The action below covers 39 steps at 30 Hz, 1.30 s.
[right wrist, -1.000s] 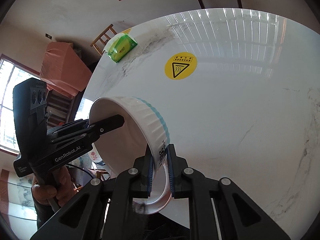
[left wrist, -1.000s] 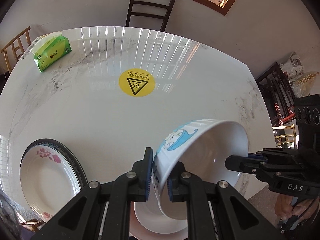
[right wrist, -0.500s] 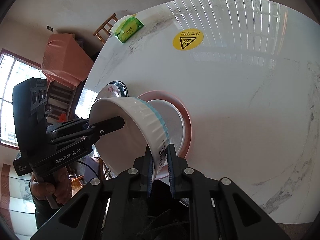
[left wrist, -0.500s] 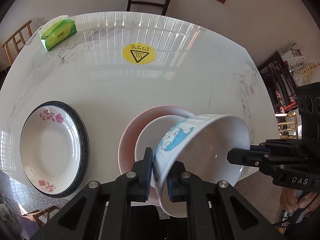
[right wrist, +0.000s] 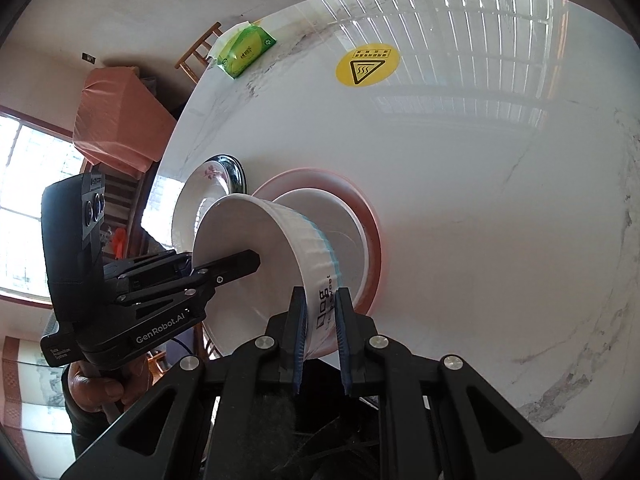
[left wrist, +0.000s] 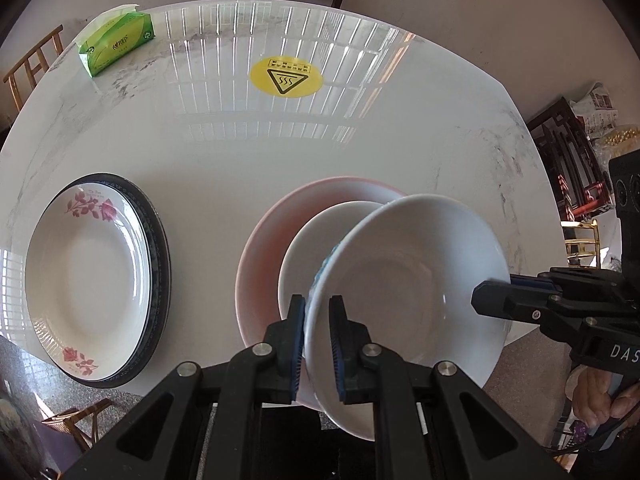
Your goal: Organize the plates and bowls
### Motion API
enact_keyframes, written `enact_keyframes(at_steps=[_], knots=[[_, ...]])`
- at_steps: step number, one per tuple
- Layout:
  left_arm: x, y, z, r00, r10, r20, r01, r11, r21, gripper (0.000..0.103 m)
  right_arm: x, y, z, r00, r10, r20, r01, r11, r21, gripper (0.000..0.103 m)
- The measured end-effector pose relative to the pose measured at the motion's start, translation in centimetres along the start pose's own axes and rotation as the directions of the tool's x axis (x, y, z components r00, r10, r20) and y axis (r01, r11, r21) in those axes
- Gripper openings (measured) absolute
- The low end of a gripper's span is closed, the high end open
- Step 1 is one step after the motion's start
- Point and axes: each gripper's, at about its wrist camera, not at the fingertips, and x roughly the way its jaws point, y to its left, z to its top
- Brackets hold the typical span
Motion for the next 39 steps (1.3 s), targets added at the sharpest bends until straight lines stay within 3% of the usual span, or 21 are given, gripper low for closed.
enact_keyframes(at_steps=[6, 9, 13, 16, 18, 21, 27, 33, 39], knots=[[-0.6, 0.0, 0.0, 0.996, 0.041, 0.084, -0.043, 0.999, 0.023, 0.013, 0.6, 0.1, -0.1, 1.000, -0.018, 0.012, 0.018, 1.000, -0.015, 0.017], [-0.8, -0.1, -0.3, 0.990, 0.051, 0.134, -0.056, 0.998, 0.037, 0.024, 0.6, 0.3, -0.3, 0.997, -0.048, 0.055, 0.051, 0.997, -0.052, 0.017], [-1.4, 0.9, -1.4, 0.977, -0.013, 0.212, 0.010, 1.000, 0.015, 0.027, -0.3, 0.8, -1.5, 0.988, -0.027, 0.155, 0.046, 0.992, -0.120, 0.018], [-2.6, 1.9, -3.0, 0.957, -0.011, 0.289, 0.014, 1.000, -0.009, 0.028, -1.9, 0.5, -3.5, 0.953, -0.033, 0.302, 0.080, 0.986, -0.147, 0.029], [-3.4, 2.6, -4.2, 0.942, -0.050, 0.330, 0.060, 0.998, -0.019, 0.037, -2.5, 0.2, -5.5, 0.914, -0.052, 0.402, 0.123, 0.980, -0.153, 0.039], [-4.1, 2.9, -6.4, 0.917, 0.005, 0.399, 0.009, 0.999, -0.033, 0.048, -2.5, 0.5, -8.3, 0.855, -0.095, 0.509, 0.205, 0.965, -0.163, 0.039], [-4.0, 3.6, -8.8, 0.911, 0.062, 0.408, -0.027, 0.995, -0.092, 0.055, -2.5, 1.6, -11.9, 0.770, -0.152, 0.619, 0.314, 0.936, -0.160, 0.042], [-3.0, 3.3, -9.6, 0.902, 0.142, 0.407, -0.109, 0.989, -0.103, 0.058, -2.1, 1.0, -12.5, 0.778, -0.143, 0.611, 0.291, 0.945, -0.150, 0.059], [-1.4, 4.0, -8.5, 0.927, 0.118, 0.357, -0.077, 0.989, -0.127, 0.058, -1.4, -0.6, -12.2, 0.805, -0.120, 0.581, 0.226, 0.967, -0.115, 0.062]])
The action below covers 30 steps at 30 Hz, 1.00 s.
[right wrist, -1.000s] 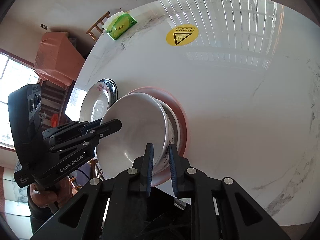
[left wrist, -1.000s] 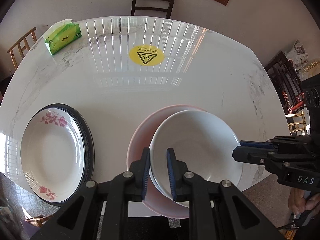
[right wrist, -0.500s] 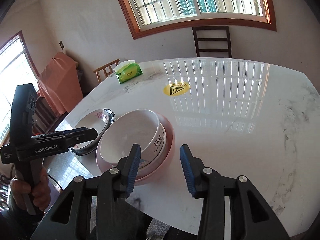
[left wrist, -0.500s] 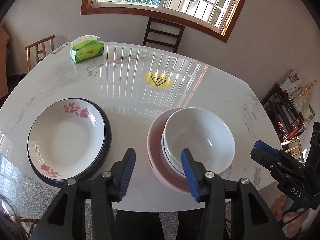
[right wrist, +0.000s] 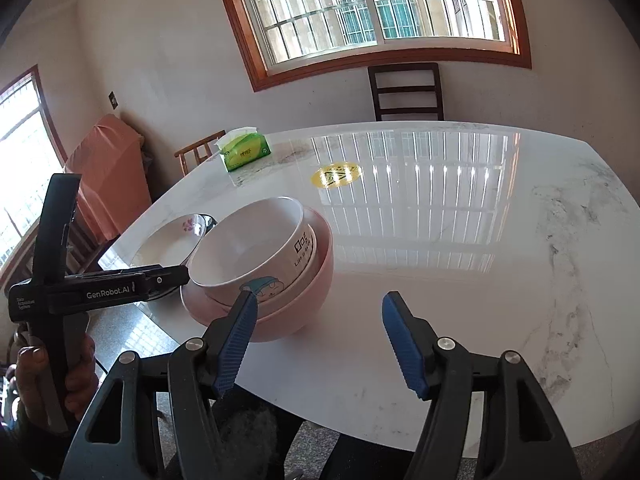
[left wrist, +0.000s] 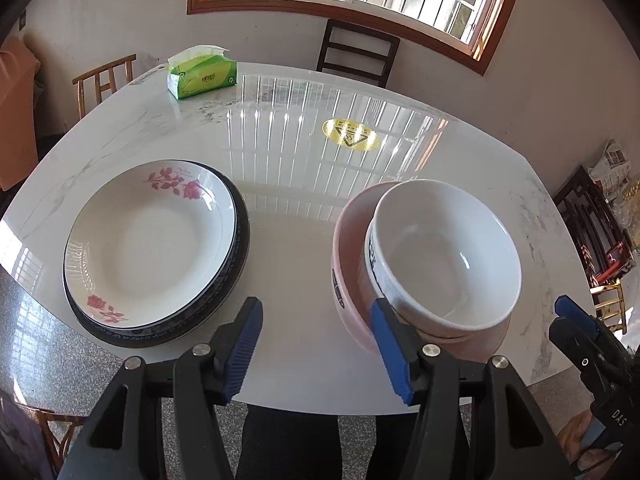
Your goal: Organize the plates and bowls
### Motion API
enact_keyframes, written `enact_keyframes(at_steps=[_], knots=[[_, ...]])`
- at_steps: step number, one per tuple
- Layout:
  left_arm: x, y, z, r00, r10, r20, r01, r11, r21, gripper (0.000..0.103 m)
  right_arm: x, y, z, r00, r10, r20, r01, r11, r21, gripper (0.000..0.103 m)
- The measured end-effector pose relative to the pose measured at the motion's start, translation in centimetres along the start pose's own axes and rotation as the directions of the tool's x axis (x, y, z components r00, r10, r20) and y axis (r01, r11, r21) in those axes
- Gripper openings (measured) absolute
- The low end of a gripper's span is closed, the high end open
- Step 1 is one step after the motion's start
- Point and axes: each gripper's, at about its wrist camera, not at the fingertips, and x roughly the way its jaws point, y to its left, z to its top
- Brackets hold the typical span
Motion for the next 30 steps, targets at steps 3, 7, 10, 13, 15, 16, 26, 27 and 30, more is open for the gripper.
enact_keyframes(at_steps=[3, 7, 10, 13, 15, 16, 26, 27, 30], knots=[[0.3, -0.2, 0.2, 1.000, 0.021, -0.001, -0.021, 1.000, 0.009, 0.058, 0.3, -0.7, -0.2, 0.999, 0.034, -0.014, -0.033, 0.999, 0.033, 0.064], [0.4, -0.4, 0.3, 0.999, 0.035, -0.006, -0.035, 0.999, 0.020, 0.058, 0.8, -1.2, 0.2, 0.998, 0.056, -0.025, -0.054, 0.996, 0.070, 0.071], [-0.3, -0.5, 0.3, 0.999, 0.046, 0.024, -0.046, 0.999, 0.019, 0.058, 1.0, -1.3, 0.5, 0.997, 0.070, -0.023, -0.068, 0.994, 0.086, 0.071], [-0.8, -0.7, 0.3, 0.995, 0.079, 0.061, -0.081, 0.996, 0.035, 0.058, 1.3, -1.2, 0.7, 0.997, 0.068, -0.025, -0.066, 0.995, 0.081, 0.071], [-0.7, -0.8, 0.4, 0.994, 0.088, 0.066, -0.091, 0.995, 0.042, 0.058, 1.6, -1.1, 0.8, 0.998, 0.064, -0.027, -0.062, 0.995, 0.077, 0.071], [-0.5, -0.8, 0.5, 0.994, 0.091, 0.062, -0.094, 0.995, 0.042, 0.058, 1.7, -1.0, 0.8, 0.998, 0.063, -0.029, -0.061, 0.996, 0.072, 0.071], [0.7, -0.2, 0.9, 0.995, 0.088, 0.041, -0.089, 0.996, 0.028, 0.058, 2.9, -1.1, 1.4, 0.998, 0.044, -0.050, -0.040, 0.996, 0.078, 0.071], [0.8, -0.2, 0.9, 0.996, 0.087, 0.036, -0.088, 0.996, 0.030, 0.058, 3.0, -1.1, 1.5, 0.997, 0.047, -0.054, -0.042, 0.996, 0.080, 0.071], [1.2, 0.1, 1.0, 0.997, 0.074, 0.023, -0.074, 0.997, 0.021, 0.058, 3.5, -1.3, 1.5, 0.997, 0.044, -0.070, -0.038, 0.995, 0.089, 0.071]])
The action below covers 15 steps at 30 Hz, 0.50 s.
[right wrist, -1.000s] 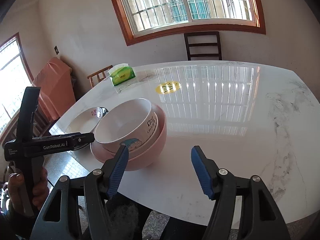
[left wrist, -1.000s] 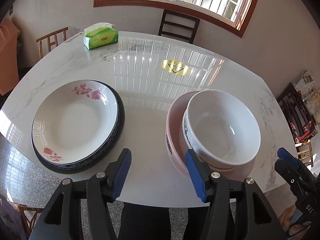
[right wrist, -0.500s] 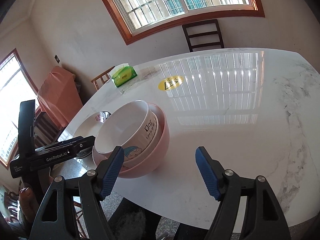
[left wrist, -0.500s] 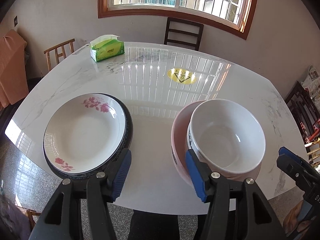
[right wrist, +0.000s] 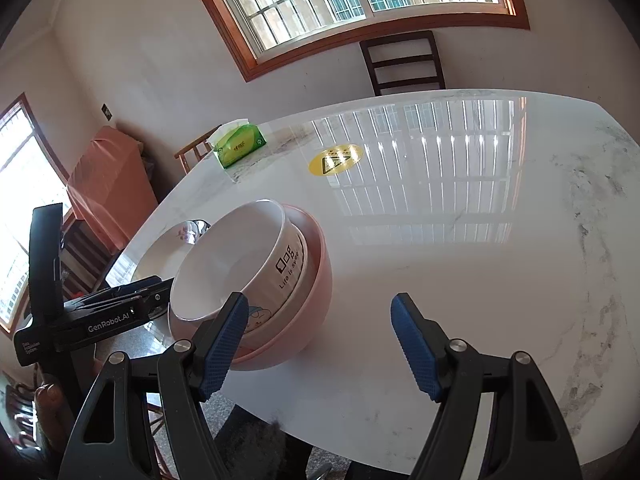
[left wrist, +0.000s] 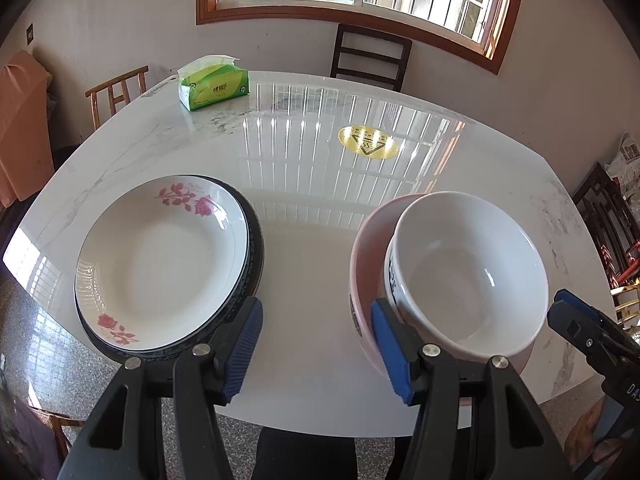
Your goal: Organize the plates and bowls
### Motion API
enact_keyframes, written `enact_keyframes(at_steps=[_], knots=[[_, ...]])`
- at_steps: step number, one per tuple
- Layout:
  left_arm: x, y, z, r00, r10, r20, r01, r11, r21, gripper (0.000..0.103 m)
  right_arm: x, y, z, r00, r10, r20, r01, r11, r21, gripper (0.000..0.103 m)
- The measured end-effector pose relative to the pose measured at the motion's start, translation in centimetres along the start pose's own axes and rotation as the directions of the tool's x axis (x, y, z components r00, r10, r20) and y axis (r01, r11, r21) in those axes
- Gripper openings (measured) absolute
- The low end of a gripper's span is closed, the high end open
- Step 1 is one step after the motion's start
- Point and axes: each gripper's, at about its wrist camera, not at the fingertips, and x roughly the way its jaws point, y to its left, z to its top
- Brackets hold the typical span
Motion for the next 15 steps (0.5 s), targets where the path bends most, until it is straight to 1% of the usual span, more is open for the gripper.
enact_keyframes(at_steps=[3, 9, 13, 15], knots=[[0.4, 0.5, 0.1, 0.999, -0.035, -0.025, 0.034, 0.999, -0.032, 0.058, 0.4, -0.4, 0.1, 1.000, 0.016, -0.020, -0.015, 1.000, 0.024, 0.071], [1.2, 1.1, 0.3, 0.995, -0.076, -0.060, 0.071, 0.995, -0.070, 0.058, 0.6, -1.1, 0.0, 0.999, 0.033, -0.031, -0.031, 0.998, 0.059, 0.071], [2.1, 1.8, 0.5, 0.986, -0.130, -0.103, 0.116, 0.985, -0.125, 0.058, 0.7, -1.1, 0.1, 0.998, 0.045, -0.050, -0.042, 0.997, 0.068, 0.071], [2.6, 2.1, 0.7, 0.983, -0.139, -0.123, 0.122, 0.983, -0.139, 0.060, 0.7, -1.2, 0.3, 0.998, 0.040, -0.054, -0.036, 0.997, 0.069, 0.071]])
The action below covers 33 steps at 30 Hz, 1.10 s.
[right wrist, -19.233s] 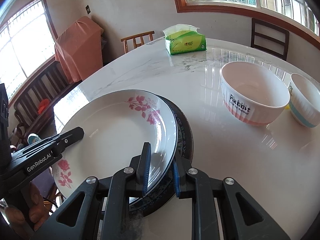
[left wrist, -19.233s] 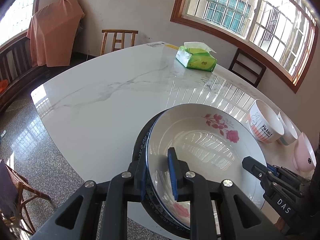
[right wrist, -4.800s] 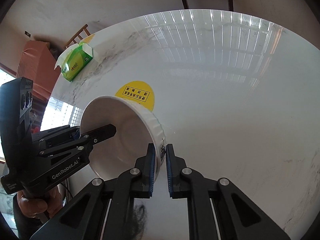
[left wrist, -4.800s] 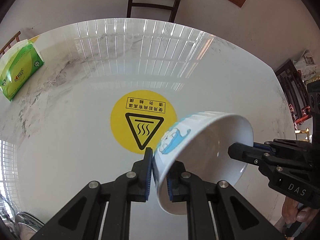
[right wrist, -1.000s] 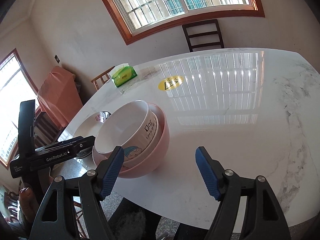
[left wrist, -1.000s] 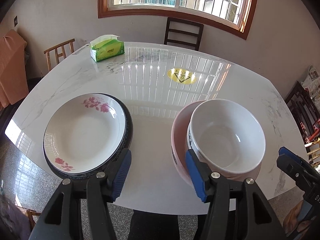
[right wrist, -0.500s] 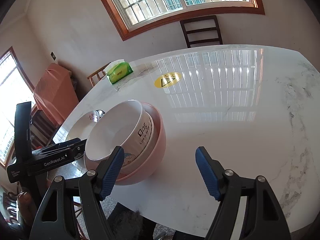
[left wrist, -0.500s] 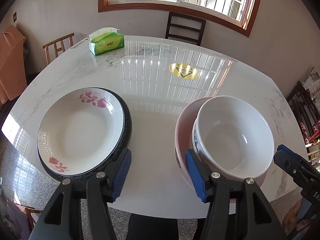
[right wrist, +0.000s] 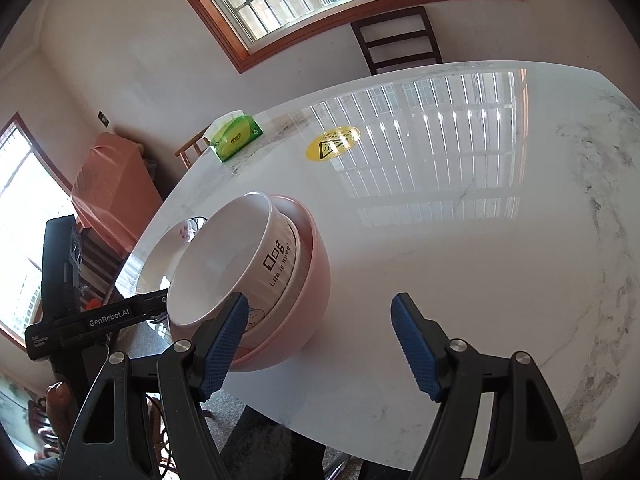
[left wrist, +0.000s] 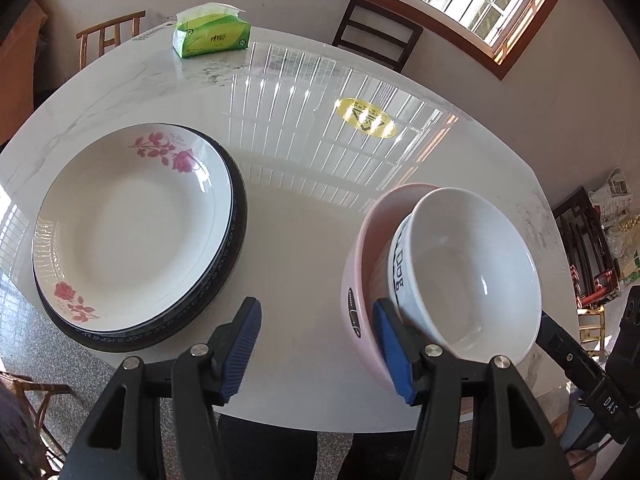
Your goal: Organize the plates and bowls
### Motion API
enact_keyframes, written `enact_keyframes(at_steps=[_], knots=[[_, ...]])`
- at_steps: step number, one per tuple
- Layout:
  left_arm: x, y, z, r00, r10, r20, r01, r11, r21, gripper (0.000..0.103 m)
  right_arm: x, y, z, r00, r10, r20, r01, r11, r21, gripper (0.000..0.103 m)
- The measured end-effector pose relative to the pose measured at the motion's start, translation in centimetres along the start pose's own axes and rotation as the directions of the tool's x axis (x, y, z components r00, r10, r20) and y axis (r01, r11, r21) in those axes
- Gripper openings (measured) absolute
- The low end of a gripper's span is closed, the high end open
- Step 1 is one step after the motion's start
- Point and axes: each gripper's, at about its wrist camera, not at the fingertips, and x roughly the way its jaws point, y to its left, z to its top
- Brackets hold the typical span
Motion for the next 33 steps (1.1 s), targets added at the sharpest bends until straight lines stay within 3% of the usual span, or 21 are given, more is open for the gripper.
enact_keyframes(at_steps=[4, 6, 9, 18, 27, 33], knots=[[0.5, 0.3, 0.3, 0.999, -0.016, -0.041, 0.015, 0.999, -0.034, 0.062, 0.2, 0.0, 0.3, 0.999, -0.051, -0.011, 0.051, 0.999, -0.011, 0.067], [0.8, 0.7, 0.5, 0.998, -0.031, -0.059, 0.027, 0.998, -0.062, 0.063, 0.5, -0.2, 0.6, 0.998, -0.046, -0.032, 0.046, 0.999, -0.004, 0.056], [1.2, 0.9, 0.9, 0.995, -0.027, -0.092, 0.019, 0.996, -0.085, 0.069, 1.1, -0.3, 1.0, 0.996, -0.042, -0.074, 0.042, 0.999, -0.001, 0.050], [1.7, 1.3, 1.8, 0.988, -0.022, -0.150, 0.003, 0.993, -0.120, 0.070, 2.5, -0.7, 2.9, 0.979, -0.051, -0.200, 0.052, 0.999, 0.002, 0.047], [1.7, 1.9, 2.6, 0.986, -0.037, -0.160, 0.010, 0.986, -0.166, 0.068, 4.9, -0.2, 4.9, 0.916, -0.137, -0.376, 0.116, 0.990, -0.077, 0.047], [1.1, 1.4, 2.5, 0.989, 0.033, -0.147, -0.053, 0.990, -0.134, 0.068, 6.7, -0.6, 5.4, 0.869, -0.168, -0.466, 0.151, 0.986, -0.074, 0.048]])
